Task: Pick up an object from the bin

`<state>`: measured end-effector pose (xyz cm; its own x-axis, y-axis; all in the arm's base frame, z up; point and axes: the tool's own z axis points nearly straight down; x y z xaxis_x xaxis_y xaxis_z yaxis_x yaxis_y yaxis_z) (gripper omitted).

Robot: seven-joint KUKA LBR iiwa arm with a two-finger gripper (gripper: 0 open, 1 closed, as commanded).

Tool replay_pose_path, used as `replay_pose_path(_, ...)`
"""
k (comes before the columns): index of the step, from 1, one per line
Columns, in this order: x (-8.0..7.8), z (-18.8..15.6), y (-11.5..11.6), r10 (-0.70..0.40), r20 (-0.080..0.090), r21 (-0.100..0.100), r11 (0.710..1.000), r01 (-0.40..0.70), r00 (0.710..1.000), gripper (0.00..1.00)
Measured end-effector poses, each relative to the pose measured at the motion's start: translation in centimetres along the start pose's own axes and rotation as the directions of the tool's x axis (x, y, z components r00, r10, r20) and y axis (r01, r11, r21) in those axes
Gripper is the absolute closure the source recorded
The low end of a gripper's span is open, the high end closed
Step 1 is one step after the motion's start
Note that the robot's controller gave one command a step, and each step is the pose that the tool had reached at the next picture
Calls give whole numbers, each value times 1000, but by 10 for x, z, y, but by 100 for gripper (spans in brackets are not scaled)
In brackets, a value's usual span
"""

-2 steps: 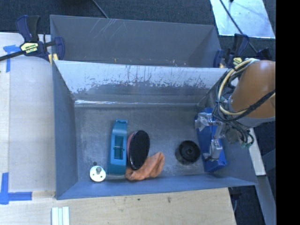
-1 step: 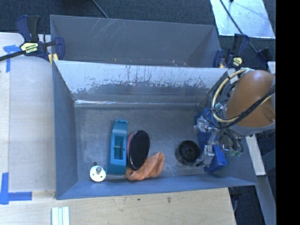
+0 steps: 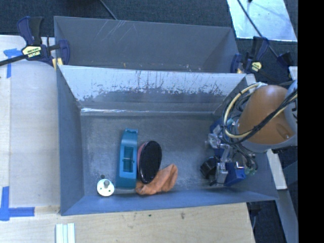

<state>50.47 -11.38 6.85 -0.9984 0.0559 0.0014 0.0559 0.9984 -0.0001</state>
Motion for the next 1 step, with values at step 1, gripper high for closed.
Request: replay_pose_path(1, 0, -2, 1, 35, 2, 0, 999, -35, 999, 100)
